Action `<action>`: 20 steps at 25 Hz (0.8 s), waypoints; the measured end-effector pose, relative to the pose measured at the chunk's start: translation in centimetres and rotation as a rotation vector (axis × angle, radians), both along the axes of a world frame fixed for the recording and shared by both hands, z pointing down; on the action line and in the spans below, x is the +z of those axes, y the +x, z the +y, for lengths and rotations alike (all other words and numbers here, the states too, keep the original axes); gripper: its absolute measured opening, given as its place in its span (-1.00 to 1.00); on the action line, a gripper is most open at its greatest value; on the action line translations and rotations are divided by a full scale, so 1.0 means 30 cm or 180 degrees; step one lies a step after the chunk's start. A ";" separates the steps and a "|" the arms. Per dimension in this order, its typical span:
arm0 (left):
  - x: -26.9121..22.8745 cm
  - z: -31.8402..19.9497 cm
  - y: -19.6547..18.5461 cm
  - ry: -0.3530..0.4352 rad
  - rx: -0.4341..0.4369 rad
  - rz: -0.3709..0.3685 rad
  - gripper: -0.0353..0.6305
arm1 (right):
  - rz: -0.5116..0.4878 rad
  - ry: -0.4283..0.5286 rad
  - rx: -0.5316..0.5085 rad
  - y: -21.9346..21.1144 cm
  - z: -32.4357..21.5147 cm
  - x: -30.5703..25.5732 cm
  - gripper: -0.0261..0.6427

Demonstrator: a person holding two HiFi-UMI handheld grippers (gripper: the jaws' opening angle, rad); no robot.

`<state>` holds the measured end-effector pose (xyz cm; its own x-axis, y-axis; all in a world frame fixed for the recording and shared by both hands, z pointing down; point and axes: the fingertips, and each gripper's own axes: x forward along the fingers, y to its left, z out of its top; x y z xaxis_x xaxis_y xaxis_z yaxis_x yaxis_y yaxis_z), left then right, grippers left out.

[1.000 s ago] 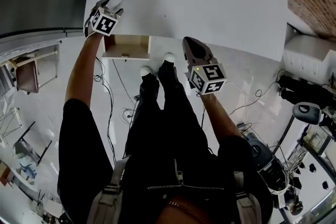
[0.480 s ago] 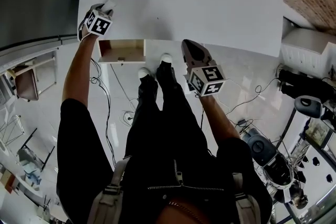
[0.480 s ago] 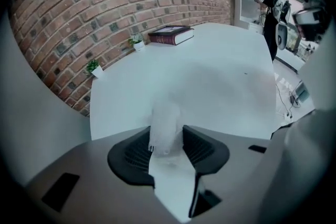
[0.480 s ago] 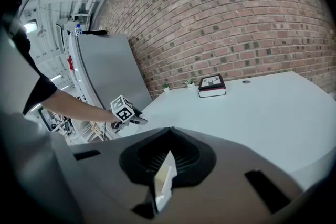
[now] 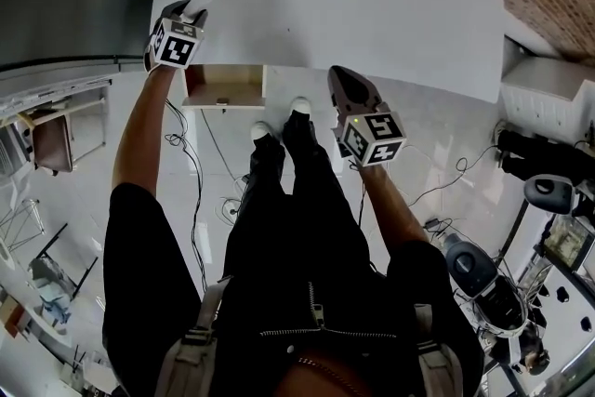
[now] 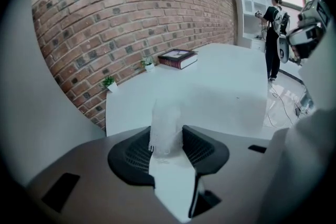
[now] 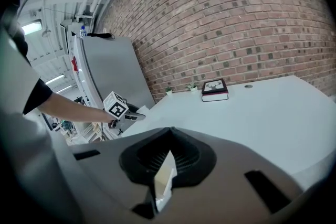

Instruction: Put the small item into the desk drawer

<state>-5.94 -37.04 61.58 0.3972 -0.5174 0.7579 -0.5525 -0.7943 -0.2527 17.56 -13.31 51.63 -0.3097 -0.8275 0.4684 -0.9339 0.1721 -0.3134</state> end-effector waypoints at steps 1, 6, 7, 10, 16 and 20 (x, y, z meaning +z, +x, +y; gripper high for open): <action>-0.026 0.007 -0.005 0.0039 -0.0014 0.0044 -0.36 | 0.0003 0.0020 -0.0005 -0.004 0.002 -0.009 -0.90; -0.125 0.064 -0.045 0.0128 -0.0152 0.0304 -0.37 | 0.0015 0.0140 -0.0018 -0.029 0.008 -0.053 -0.90; -0.142 0.080 -0.052 0.0149 -0.0165 0.0345 -0.37 | 0.0017 0.0168 -0.0023 -0.035 0.010 -0.062 -0.90; -0.188 0.134 -0.069 0.0204 -0.0182 0.0450 -0.37 | 0.0022 0.0234 -0.0044 -0.053 0.019 -0.086 -0.90; -0.217 0.245 -0.108 0.0201 -0.0194 0.0510 -0.37 | 0.0013 0.0265 -0.0148 -0.109 0.056 -0.096 -0.90; -0.193 0.329 -0.139 0.0156 -0.0177 0.0525 -0.37 | -0.0008 0.0215 -0.0235 -0.165 0.080 -0.065 -0.90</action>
<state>-10.12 -27.18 55.80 0.4838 -0.5766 0.6583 -0.6323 -0.7504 -0.1926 12.62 -10.91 49.67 -0.3722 -0.8320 0.4114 -0.9171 0.2613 -0.3011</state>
